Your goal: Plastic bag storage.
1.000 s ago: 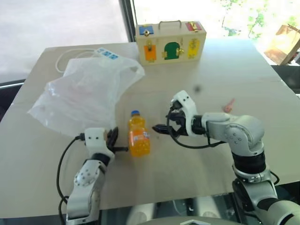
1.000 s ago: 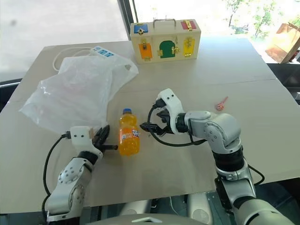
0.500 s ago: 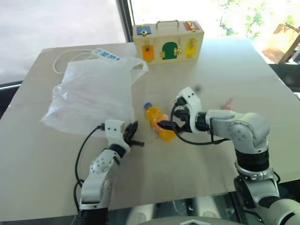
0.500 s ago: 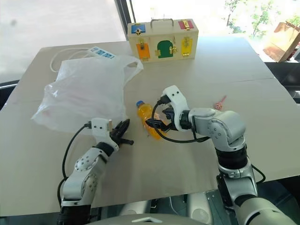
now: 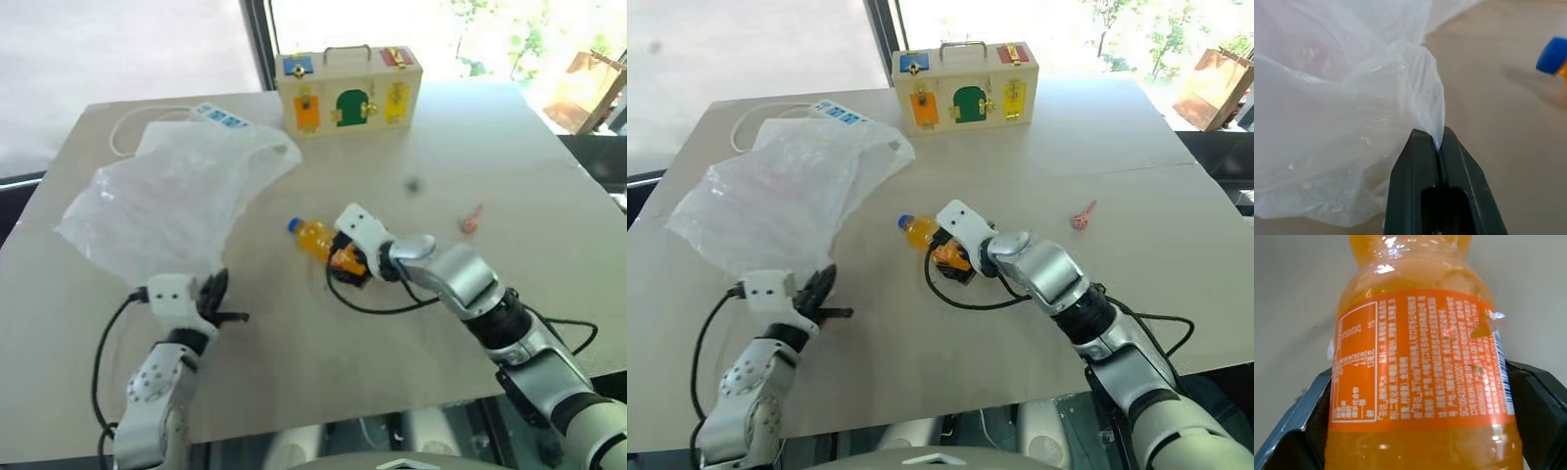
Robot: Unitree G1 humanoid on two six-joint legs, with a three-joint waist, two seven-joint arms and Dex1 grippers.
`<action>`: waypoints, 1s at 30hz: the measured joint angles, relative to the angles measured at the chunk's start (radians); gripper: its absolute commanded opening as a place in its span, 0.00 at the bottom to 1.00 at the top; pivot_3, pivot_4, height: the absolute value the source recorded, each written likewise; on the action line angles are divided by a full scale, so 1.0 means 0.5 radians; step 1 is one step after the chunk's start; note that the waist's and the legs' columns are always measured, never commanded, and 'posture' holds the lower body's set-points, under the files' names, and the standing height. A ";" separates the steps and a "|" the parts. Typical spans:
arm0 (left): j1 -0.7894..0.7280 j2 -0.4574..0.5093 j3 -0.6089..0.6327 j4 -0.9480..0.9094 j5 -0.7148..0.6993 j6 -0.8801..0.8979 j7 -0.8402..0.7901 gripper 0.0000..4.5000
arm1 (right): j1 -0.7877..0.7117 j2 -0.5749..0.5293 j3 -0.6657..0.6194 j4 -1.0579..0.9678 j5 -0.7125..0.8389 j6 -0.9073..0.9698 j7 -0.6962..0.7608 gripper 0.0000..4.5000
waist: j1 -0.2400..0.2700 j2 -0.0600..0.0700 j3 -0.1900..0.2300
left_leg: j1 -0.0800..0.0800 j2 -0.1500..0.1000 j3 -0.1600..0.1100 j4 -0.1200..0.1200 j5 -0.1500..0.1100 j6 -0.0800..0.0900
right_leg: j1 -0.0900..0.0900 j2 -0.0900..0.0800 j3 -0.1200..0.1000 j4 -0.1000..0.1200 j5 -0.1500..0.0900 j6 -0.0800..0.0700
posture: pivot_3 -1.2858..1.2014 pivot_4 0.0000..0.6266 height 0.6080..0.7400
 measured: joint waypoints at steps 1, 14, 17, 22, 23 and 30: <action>-0.013 0.009 0.024 -0.013 -0.014 0.002 0.005 0.00 | -0.007 0.003 0.004 0.023 -0.017 -0.023 0.006 1.00 | 0.001 0.000 0.000 | 0.001 0.000 0.000 0.000 0.000 0.000 | 0.001 0.000 0.000 0.000 0.000 0.000 | 0.52 0.24 0.99; -0.163 0.122 0.099 -0.035 -0.111 0.162 0.031 0.00 | 0.066 0.057 -0.084 0.123 -0.149 -0.253 0.013 0.72 | 0.008 -0.002 -0.001 | 0.006 -0.003 -0.002 -0.002 0.000 -0.001 | 0.002 0.005 0.008 0.000 0.001 -0.001 | 0.52 0.24 0.99; -0.173 0.156 0.082 -0.073 -0.164 0.221 -0.005 0.00 | 0.088 0.010 -0.125 0.114 -0.153 -0.311 0.085 0.72 | 0.008 -0.004 0.001 | 0.003 -0.004 -0.002 -0.002 0.000 -0.001 | 0.000 0.005 0.008 -0.001 0.001 -0.001 | 0.52 0.24 0.99; -0.129 0.231 -0.044 -0.245 -0.307 0.334 -0.150 0.00 | 0.048 0.066 -0.250 0.059 -0.113 -0.317 0.166 0.72 | -0.014 -0.007 0.005 | 0.001 -0.002 0.003 -0.011 0.001 -0.002 | -0.007 0.006 0.015 -0.002 0.002 -0.003 | 0.52 0.24 0.99; -0.116 0.248 -0.079 -0.286 -0.338 0.350 -0.186 0.00 | 0.014 0.091 -0.262 0.059 -0.113 -0.316 0.175 0.72 | -0.018 -0.007 0.005 | 0.001 0.000 0.003 -0.014 0.001 -0.002 | -0.008 0.007 0.016 -0.002 0.002 -0.004 | 0.52 0.24 0.99; 0.008 0.359 -0.240 -0.549 -0.479 0.381 -0.398 0.00 | -0.139 0.172 -0.188 0.123 -0.160 -0.426 0.327 0.72 | -0.028 -0.007 0.006 | 0.003 0.007 0.009 -0.022 0.001 -0.002 | -0.010 0.012 0.020 -0.008 0.003 -0.008 | 0.52 0.24 0.99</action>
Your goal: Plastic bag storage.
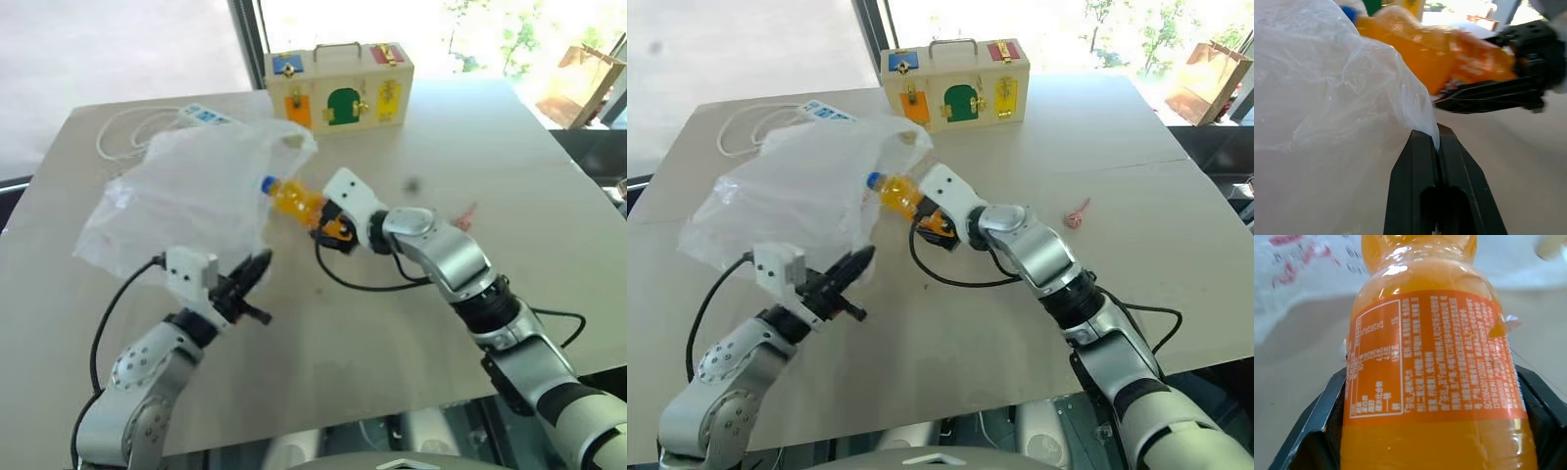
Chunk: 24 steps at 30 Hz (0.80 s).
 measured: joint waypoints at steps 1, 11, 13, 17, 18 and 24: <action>0.021 0.013 -0.016 -0.032 -0.024 0.004 -0.018 0.00 | -0.025 0.015 0.020 0.052 -0.012 -0.013 0.038 0.72 | -0.001 0.000 0.000 | 0.000 0.000 0.001 0.000 0.000 0.000 | 0.000 0.001 0.000 0.000 0.001 -0.001 | 0.52 0.24 0.99; 0.353 0.125 -0.105 -0.183 -0.068 -0.006 -0.189 0.00 | -0.350 0.406 -0.051 0.641 -0.021 -0.295 0.180 0.72 | -0.031 0.000 0.002 | 0.003 0.013 0.018 -0.008 0.000 -0.002 | -0.012 0.015 0.019 0.002 0.005 -0.008 | 0.52 0.24 0.99; 0.438 0.129 -0.118 -0.213 -0.122 -0.020 -0.246 0.00 | -0.458 0.573 -0.131 0.839 0.004 -0.384 0.180 0.72 | -0.034 0.000 0.002 | 0.003 0.015 0.022 -0.010 0.000 -0.002 | -0.015 0.016 0.023 0.003 0.005 -0.008 | 0.52 0.24 0.99; 0.528 0.080 -0.141 -0.236 -0.133 -0.113 -0.276 0.00 | -0.625 0.700 -0.298 1.344 0.065 -0.740 0.049 0.99 | 0.007 -0.002 0.002 | 0.004 0.013 0.019 -0.009 0.000 -0.002 | -0.012 0.015 0.019 -0.002 0.006 -0.010 | 0.52 0.24 0.99; 0.554 0.056 -0.141 -0.228 -0.130 -0.133 -0.271 0.00 | -0.634 0.702 -0.383 1.461 0.083 -0.854 -0.007 0.99 | 0.017 -0.003 0.002 | 0.003 0.012 0.020 -0.009 0.000 -0.002 | -0.012 0.014 0.020 -0.004 0.006 -0.010 | 0.52 0.24 0.99; 0.526 -0.047 -0.110 -0.094 -0.114 -0.271 -0.254 0.00 | -0.638 0.701 -0.564 1.692 0.117 -1.178 -0.112 0.99 | -0.011 -0.003 0.004 | 0.004 0.016 0.027 -0.011 0.000 -0.003 | -0.016 0.017 0.027 0.002 0.006 -0.011 | 0.52 0.24 0.99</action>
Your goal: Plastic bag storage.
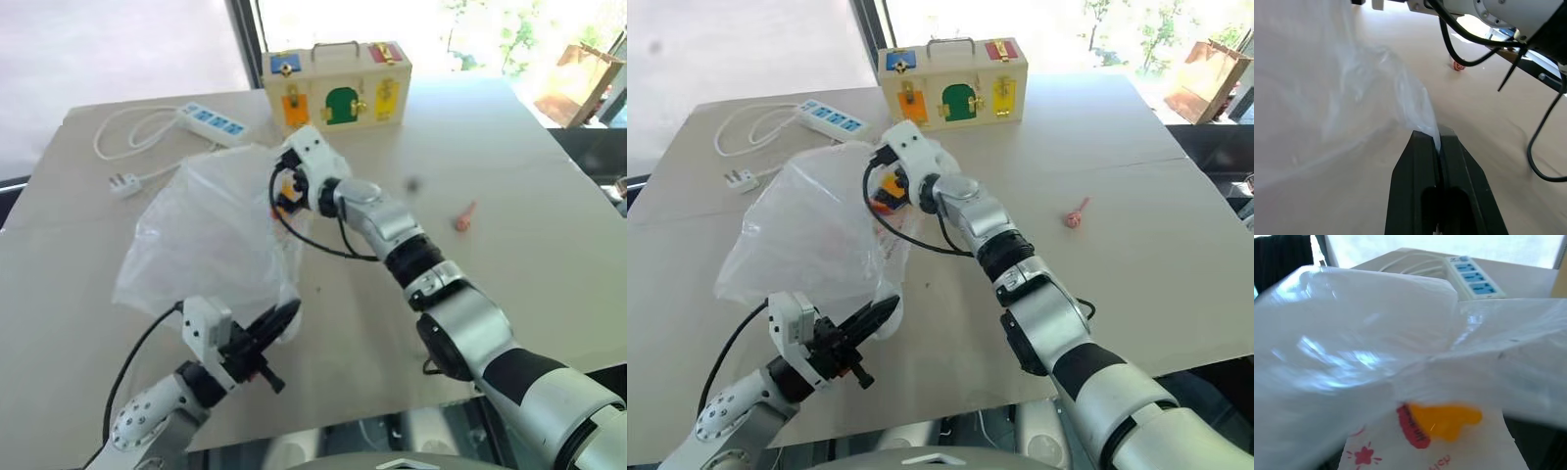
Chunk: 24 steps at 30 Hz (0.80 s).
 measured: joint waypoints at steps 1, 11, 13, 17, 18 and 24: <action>-0.013 -0.018 0.020 0.021 -0.004 -0.019 0.006 0.00 | 0.003 -0.003 0.009 -0.015 -0.003 -0.003 0.025 0.99 | -0.010 0.000 0.000 | 0.000 0.001 0.001 0.000 0.000 0.000 | 0.000 0.001 0.000 0.000 0.000 0.000 | 0.52 0.24 0.99; -0.237 -0.157 0.436 0.208 -0.349 -0.086 0.222 0.00 | 0.809 -1.015 0.250 -1.572 0.154 0.538 0.980 0.99 | 0.048 -0.004 0.001 | -0.002 -0.003 -0.003 0.015 -0.003 0.006 | 0.011 -0.005 -0.006 -0.006 0.000 0.002 | 0.52 0.24 0.99; -0.255 -0.135 0.449 0.223 -0.362 -0.070 0.237 0.00 | 0.906 -1.174 0.148 -1.763 0.236 0.611 1.037 0.99 | 0.036 -0.004 0.001 | 0.001 0.001 0.001 0.015 -0.003 0.006 | 0.012 -0.002 -0.004 -0.007 0.000 0.002 | 0.52 0.24 0.99; -0.340 -0.092 0.415 0.222 -0.361 -0.032 0.265 0.00 | 1.010 -1.359 -0.110 -1.890 0.247 0.616 0.923 0.99 | 0.035 -0.004 0.001 | 0.006 0.010 0.007 0.015 -0.003 0.005 | 0.015 -0.001 -0.002 -0.006 0.001 0.002 | 0.52 0.24 0.99; -0.344 -0.085 0.408 0.221 -0.357 -0.024 0.272 0.00 | 1.028 -1.400 -0.170 -1.883 0.219 0.623 0.849 0.99 | 0.038 -0.004 0.001 | 0.006 0.010 0.008 0.015 -0.003 0.005 | 0.015 0.000 -0.001 -0.006 0.001 0.001 | 0.52 0.24 0.99; -0.392 -0.050 0.352 0.220 -0.333 0.022 0.308 0.00 | 1.259 -1.570 -0.404 -1.657 -0.101 0.624 0.327 0.99 | 0.063 -0.007 -0.001 | 0.003 0.006 0.012 0.015 -0.003 0.006 | 0.015 -0.002 0.002 -0.011 0.001 0.001 | 0.52 0.24 0.99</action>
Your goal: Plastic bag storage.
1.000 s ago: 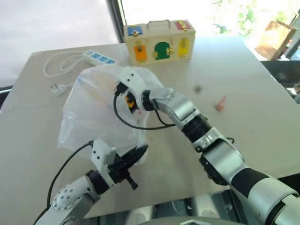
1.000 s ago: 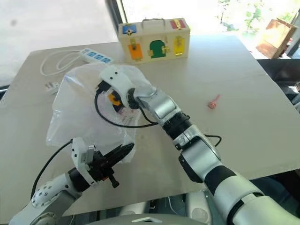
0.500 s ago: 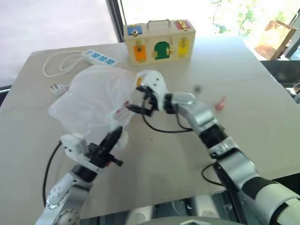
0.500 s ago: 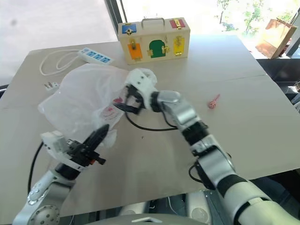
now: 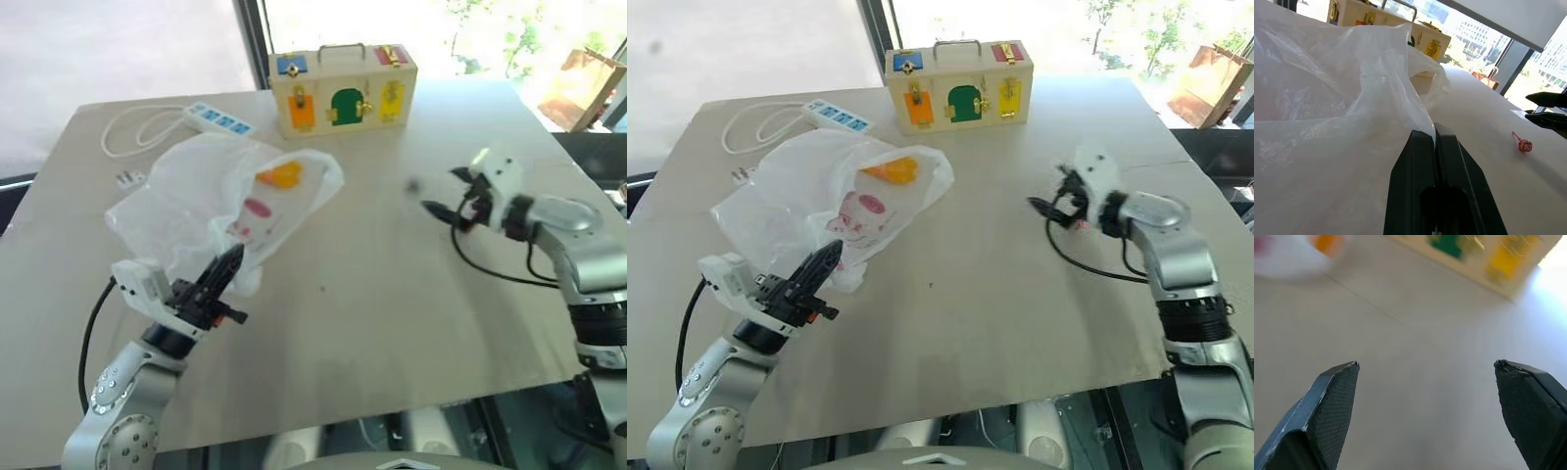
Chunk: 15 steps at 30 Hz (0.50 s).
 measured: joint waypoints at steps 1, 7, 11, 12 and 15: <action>-0.013 0.005 -0.005 0.000 0.002 0.008 0.002 0.00 | 0.023 0.028 -0.023 0.004 -0.020 0.040 -0.085 0.99 | -0.007 0.000 0.000 | 0.000 0.001 0.002 0.000 0.000 -0.001 | -0.001 -0.001 0.003 0.000 0.000 0.000 | 0.52 0.24 0.99; -0.083 0.033 -0.030 0.002 0.011 0.047 0.020 0.00 | 0.046 0.334 -0.243 0.015 -0.042 0.391 -0.592 0.99 | -0.023 0.001 0.000 | 0.003 0.007 0.005 0.000 0.000 0.001 | 0.000 0.002 0.004 0.001 0.001 -0.001 | 0.52 0.24 0.99; -0.087 0.033 -0.061 0.002 0.026 0.049 0.025 0.00 | 0.017 0.559 -0.297 0.047 0.039 0.537 -0.745 0.99 | -0.020 0.001 0.000 | 0.002 0.005 0.004 0.000 0.000 0.001 | 0.000 0.004 0.003 0.001 0.001 -0.001 | 0.52 0.24 0.99; -0.086 0.033 -0.062 0.002 0.031 0.049 0.025 0.00 | 0.010 0.576 -0.301 0.059 0.044 0.560 -0.765 0.99 | -0.019 0.001 0.000 | 0.002 0.005 0.004 0.000 0.000 0.001 | 0.000 0.004 0.003 0.001 0.001 -0.001 | 0.52 0.24 0.99; -0.077 0.033 -0.060 0.002 0.037 0.049 0.041 0.00 | 0.003 0.601 -0.305 0.063 0.051 0.610 -0.818 0.99 | -0.012 0.001 0.000 | 0.001 0.003 0.002 0.000 0.000 0.001 | 0.000 0.003 0.001 0.000 0.001 -0.001 | 0.52 0.24 0.99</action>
